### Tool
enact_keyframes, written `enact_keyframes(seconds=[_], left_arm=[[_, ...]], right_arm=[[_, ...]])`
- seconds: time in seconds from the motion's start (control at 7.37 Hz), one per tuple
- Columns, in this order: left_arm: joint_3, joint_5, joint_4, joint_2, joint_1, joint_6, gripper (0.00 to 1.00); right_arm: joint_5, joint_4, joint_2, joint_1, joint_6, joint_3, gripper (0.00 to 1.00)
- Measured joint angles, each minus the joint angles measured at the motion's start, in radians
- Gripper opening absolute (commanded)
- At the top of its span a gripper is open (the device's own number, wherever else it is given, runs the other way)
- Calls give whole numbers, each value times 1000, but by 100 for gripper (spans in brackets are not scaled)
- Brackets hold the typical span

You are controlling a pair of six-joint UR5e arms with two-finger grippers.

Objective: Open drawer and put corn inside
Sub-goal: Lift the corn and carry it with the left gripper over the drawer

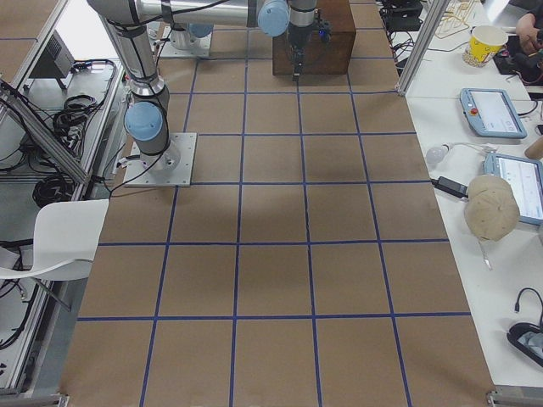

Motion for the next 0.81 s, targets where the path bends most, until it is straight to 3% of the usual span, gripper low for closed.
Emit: enact_keyframes(seconds=[0.54,0.81], left_arm=[[20,-17,-11,53,-5,1,0],[26,-53,-76,123,-17,-4,0]], right_arm=[[0,0,0,0,0,0,100],[0,0,0,0,0,0,100]])
